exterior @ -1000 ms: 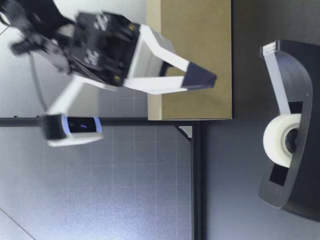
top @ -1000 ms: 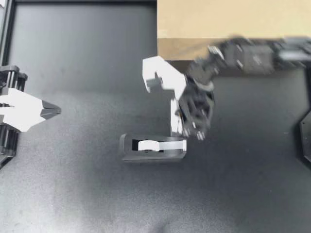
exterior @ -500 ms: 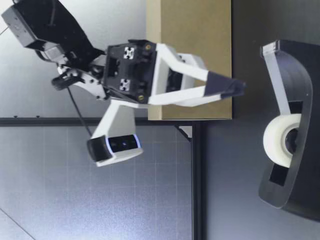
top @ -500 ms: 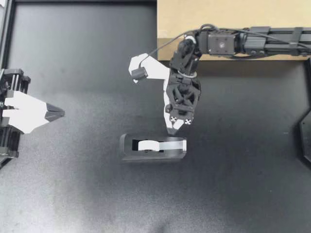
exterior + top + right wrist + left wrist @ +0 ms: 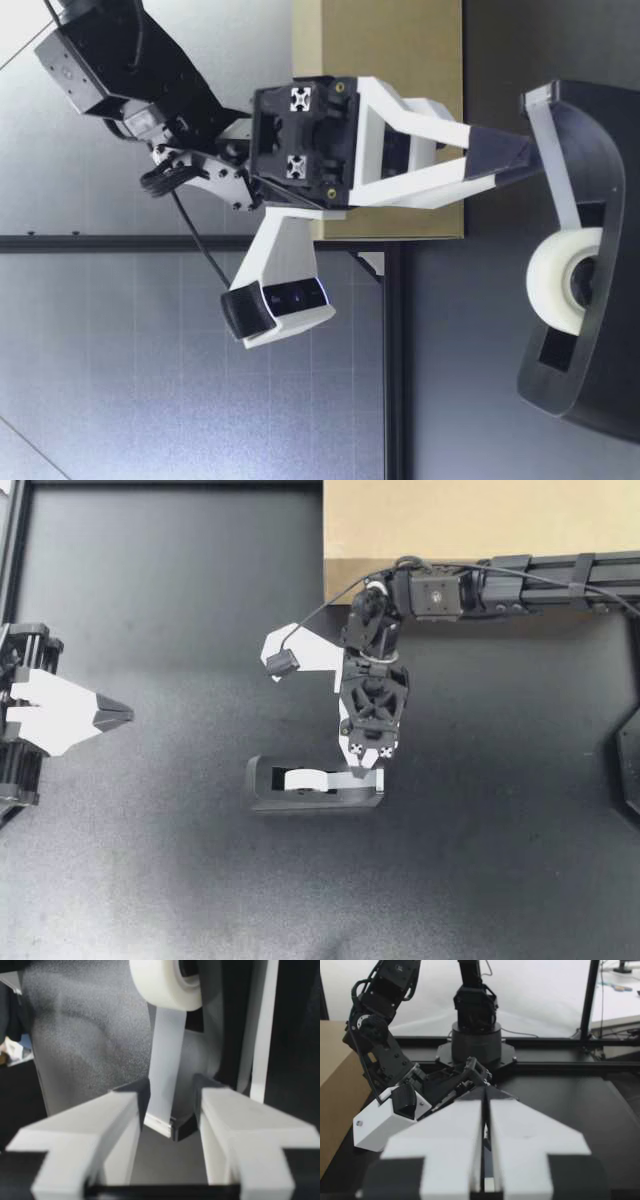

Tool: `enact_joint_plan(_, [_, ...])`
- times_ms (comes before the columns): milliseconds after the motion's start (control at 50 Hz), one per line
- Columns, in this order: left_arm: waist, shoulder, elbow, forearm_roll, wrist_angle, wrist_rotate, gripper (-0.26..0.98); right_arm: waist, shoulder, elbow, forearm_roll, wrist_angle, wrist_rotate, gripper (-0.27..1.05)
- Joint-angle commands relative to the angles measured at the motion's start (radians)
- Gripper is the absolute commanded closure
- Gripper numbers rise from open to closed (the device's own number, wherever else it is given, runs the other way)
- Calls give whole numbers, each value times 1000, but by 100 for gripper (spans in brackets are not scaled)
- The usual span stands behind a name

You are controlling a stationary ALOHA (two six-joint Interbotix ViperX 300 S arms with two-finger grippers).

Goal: Cut a small piece of tape from the tape dispenser then place it on the cardboard box's edge.

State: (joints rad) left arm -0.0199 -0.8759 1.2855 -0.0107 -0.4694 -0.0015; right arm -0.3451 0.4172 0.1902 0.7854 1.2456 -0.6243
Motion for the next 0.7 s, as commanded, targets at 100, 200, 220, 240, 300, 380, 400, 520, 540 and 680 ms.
enact_joint_plan(100, [-2,5,-14,-2,-9,-2,84,12,-17,-18,11,8,3,34])
enact_joint_plan(200, [-2,5,-15,-2,-9,-2,84,20,-11,-18,12,14,5,35])
enact_joint_plan(220, [-2,6,-14,-2,-9,-2,84,21,-9,-18,12,15,5,35])
enact_joint_plan(240, [-2,5,-15,-2,-9,-2,84,23,-9,-18,12,15,5,35])
enact_joint_plan(300, [-2,5,-14,-2,-9,-2,84,25,-9,-20,12,15,5,36])
enact_joint_plan(380, [-2,5,-14,-2,-9,-2,84,25,-12,-20,12,17,5,40])
enact_joint_plan(400, [-2,6,-12,-2,-9,-2,84,25,-12,-20,12,15,5,41])
enact_joint_plan(520, [-2,5,-12,-2,-9,-2,84,25,-20,-23,11,8,5,52])
enact_joint_plan(540, [-2,5,-12,-2,-9,-2,84,25,-20,-26,11,6,6,56])
enact_joint_plan(680, [-2,5,-12,-2,-9,-2,84,25,-23,-32,9,2,12,73])
